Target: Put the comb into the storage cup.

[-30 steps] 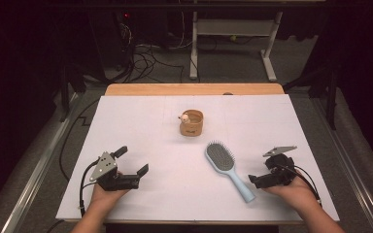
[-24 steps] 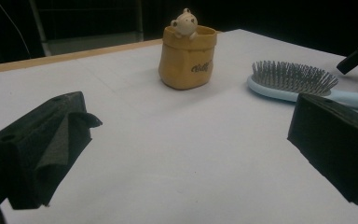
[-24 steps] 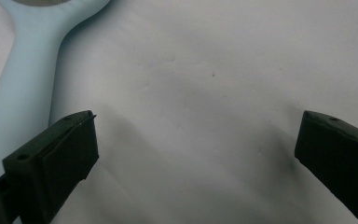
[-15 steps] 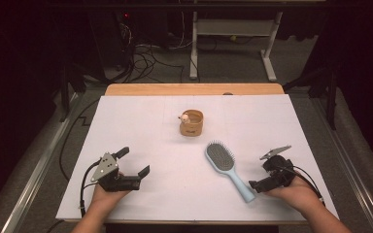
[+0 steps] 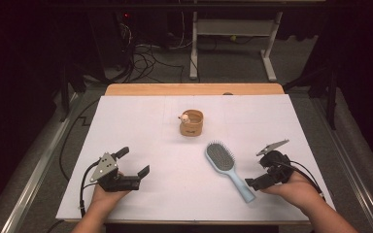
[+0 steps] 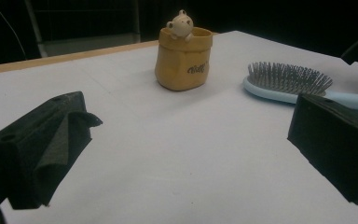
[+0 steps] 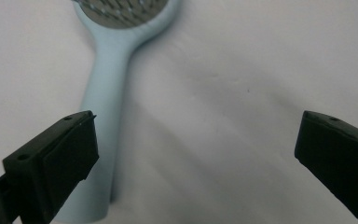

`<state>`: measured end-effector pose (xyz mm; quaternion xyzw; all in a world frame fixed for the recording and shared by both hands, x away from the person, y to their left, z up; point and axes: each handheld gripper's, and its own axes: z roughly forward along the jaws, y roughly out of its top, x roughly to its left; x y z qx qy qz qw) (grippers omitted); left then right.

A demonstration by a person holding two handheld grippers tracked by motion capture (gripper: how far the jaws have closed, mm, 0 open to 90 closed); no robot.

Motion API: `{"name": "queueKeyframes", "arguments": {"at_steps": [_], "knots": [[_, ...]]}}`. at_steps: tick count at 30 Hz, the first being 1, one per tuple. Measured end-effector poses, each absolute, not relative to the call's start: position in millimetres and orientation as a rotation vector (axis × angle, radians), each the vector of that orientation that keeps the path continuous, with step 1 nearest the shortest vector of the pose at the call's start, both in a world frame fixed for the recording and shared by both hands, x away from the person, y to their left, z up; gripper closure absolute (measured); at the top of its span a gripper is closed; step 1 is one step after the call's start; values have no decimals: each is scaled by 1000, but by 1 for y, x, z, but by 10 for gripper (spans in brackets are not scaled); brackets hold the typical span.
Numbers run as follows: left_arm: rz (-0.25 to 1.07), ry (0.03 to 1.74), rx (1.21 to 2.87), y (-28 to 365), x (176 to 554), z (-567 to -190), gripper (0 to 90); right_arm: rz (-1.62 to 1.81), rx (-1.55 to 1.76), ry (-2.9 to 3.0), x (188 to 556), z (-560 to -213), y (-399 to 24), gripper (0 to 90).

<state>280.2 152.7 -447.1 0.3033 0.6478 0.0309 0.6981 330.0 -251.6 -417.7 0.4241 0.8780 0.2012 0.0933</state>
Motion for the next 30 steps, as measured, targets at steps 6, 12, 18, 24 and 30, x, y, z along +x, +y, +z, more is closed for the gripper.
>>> {"name": "queueKeyframes", "arguments": {"at_steps": [6, 12, 18, 24, 30], "knots": [[69, 1441, 678, 154, 280, -447, 4, 595, 1225, 2629, 338, -412, -231, 3], [72, 1441, 676, 154, 280, -447, 4, 603, 1209, 2643, 347, -416, -213, 3], [68, 1444, 669, 154, 280, -446, 4, 614, 1201, 2639, 356, -426, -197, 3], [67, 1447, 665, 154, 280, -446, 4, 627, 1211, 2632, 361, -432, -189, 3], [66, 1449, 665, 154, 280, -446, 4, 605, 1216, 2625, 367, -435, -179, 3]]}}
